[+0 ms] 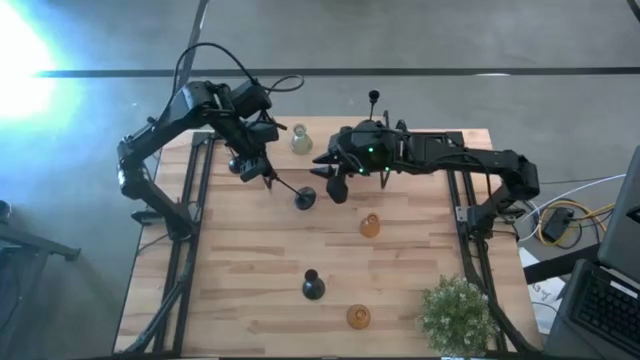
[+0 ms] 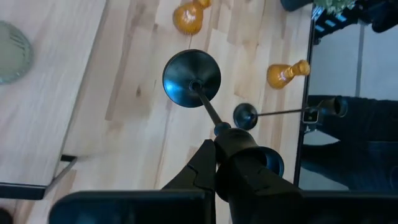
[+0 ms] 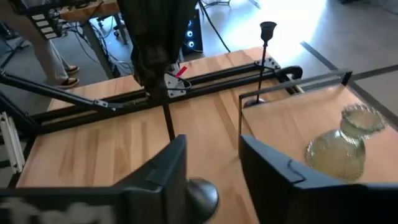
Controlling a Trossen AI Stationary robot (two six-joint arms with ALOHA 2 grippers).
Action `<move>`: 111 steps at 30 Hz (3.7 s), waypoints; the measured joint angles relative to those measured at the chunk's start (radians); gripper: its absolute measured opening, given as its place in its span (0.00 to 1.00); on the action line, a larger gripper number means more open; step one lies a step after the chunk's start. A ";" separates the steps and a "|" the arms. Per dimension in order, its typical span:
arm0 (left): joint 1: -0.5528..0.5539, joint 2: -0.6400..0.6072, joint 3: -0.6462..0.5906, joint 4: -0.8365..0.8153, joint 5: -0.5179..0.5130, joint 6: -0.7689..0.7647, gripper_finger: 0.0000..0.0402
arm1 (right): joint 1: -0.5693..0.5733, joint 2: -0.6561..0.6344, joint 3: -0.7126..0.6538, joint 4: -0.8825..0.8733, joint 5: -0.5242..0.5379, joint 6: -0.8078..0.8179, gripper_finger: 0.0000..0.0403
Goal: Pick & Place candle stick holders
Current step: Put the black candle holder on the shelf
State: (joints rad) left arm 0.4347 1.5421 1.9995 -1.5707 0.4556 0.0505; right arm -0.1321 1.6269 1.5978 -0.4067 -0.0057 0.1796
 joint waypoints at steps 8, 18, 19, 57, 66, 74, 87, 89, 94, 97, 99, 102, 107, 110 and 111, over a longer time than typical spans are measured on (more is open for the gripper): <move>0.000 0.002 0.081 0.000 0.013 -0.003 0.04 | 0.002 0.065 0.057 0.000 -0.057 -0.002 0.51; 0.000 0.002 0.130 -0.001 0.024 -0.007 0.04 | 0.005 0.136 0.125 -0.008 -0.103 0.001 0.50; 0.000 0.002 0.130 0.000 0.024 -0.007 0.04 | 0.005 0.141 0.134 -0.010 -0.113 0.002 0.50; 0.001 -0.005 0.136 0.120 0.016 0.007 0.23 | 0.010 0.176 0.162 -0.044 -0.100 -0.021 0.02; 0.009 -0.074 0.135 0.256 -0.114 0.016 0.39 | -0.003 0.107 0.162 -0.030 -0.013 -0.075 0.02; 0.009 -0.135 0.136 0.435 -0.116 0.017 0.39 | -0.035 0.065 0.159 -0.057 -0.005 -0.079 0.02; 0.015 -0.212 0.082 0.452 -0.185 0.006 0.39 | -0.036 0.017 0.159 -0.131 0.039 -0.129 0.02; 0.015 -0.240 0.015 0.540 -0.186 -0.004 0.39 | -0.035 0.001 0.160 -0.123 0.037 -0.150 0.02; 0.015 -0.298 -0.226 0.837 -0.143 -0.054 0.39 | -0.032 -0.019 0.159 -0.075 0.033 -0.176 0.02; 0.018 -0.328 -0.347 0.993 -0.089 -0.099 0.39 | -0.033 -0.039 0.157 -0.084 0.039 -0.195 0.02; 0.027 -0.348 -0.400 1.046 -0.068 -0.118 0.39 | -0.033 -0.048 0.157 -0.085 0.055 -0.195 0.02; 0.033 -0.370 -0.444 1.143 -0.049 -0.142 0.39 | -0.034 -0.064 0.157 -0.085 0.056 -0.203 0.02; 0.058 -0.420 -0.457 1.071 -0.045 -0.138 0.39 | -0.041 -0.087 0.158 -0.095 0.091 -0.224 0.02; 0.080 -0.452 -0.456 1.068 -0.047 -0.138 0.40 | -0.052 -0.112 0.160 -0.099 0.099 -0.229 0.02; 0.082 -0.460 -0.456 1.074 -0.050 -0.141 0.39 | -0.053 -0.119 0.162 -0.092 0.101 -0.230 0.02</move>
State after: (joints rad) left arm 0.5171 1.0818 1.5433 -0.4966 0.4060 -0.0900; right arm -0.1855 1.5080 1.7602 -0.4990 0.0955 -0.0505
